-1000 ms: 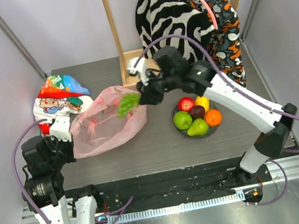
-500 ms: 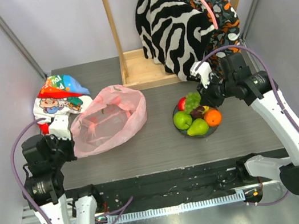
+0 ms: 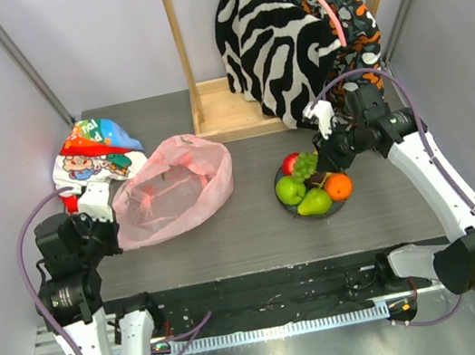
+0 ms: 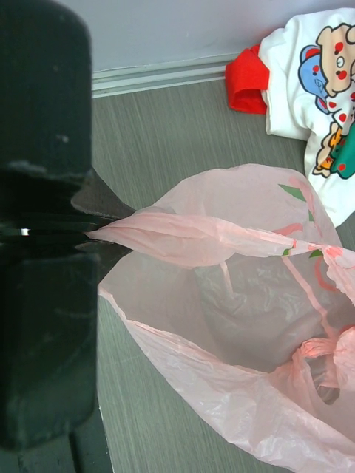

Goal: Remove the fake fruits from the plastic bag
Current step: Place the fake fruit on the plate.

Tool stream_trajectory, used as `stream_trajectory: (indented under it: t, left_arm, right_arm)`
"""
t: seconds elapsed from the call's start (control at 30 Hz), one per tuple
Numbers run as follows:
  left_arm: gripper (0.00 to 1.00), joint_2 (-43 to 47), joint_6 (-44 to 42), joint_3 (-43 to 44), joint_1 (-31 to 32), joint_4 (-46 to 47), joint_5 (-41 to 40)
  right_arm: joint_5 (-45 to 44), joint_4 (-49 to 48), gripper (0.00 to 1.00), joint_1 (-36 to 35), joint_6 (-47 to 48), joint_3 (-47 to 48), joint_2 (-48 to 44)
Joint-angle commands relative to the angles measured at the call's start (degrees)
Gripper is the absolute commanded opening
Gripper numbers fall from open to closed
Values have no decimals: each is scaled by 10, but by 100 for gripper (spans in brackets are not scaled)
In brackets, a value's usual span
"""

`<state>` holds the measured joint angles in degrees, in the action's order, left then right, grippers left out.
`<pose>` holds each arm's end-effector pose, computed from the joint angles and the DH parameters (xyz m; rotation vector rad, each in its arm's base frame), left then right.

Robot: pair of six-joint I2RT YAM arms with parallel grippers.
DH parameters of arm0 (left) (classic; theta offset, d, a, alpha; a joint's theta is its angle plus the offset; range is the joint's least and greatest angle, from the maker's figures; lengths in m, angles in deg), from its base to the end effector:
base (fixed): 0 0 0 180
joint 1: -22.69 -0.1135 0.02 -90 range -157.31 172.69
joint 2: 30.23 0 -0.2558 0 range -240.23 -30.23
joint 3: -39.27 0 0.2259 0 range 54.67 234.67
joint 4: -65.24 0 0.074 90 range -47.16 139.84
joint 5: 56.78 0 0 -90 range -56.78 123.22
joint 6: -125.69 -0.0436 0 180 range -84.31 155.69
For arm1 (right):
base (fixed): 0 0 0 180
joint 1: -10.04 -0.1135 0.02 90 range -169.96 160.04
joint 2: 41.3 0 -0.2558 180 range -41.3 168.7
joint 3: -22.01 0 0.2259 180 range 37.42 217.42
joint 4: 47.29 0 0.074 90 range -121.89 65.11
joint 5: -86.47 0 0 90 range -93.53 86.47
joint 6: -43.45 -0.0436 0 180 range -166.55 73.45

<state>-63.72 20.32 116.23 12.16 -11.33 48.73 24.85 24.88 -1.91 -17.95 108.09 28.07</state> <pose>0.0688 0.0009 0.3467 0.2457 2.1108 -0.0239 0.2011 0.0637 0.3253 -1.0233 2.2177 0.4996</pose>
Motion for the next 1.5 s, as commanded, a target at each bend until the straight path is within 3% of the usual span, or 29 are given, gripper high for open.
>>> stream_trajectory:
  t: [0.0,0.23,0.6,1.47]
  left_arm:
    - [0,-2,3,0,-2,19,15]
    - [0,-9,4,0,-1,18,20]
    - [0,-9,3,-3,0,21,29]
    - [0,-16,3,-10,-1,30,41]
  right_arm:
    - [26,-29,5,24,1,6,13]
    - [21,-34,19,72,8,-12,36]
    - [12,-24,48,76,20,-26,35]
    - [-3,-21,53,76,19,15,54]
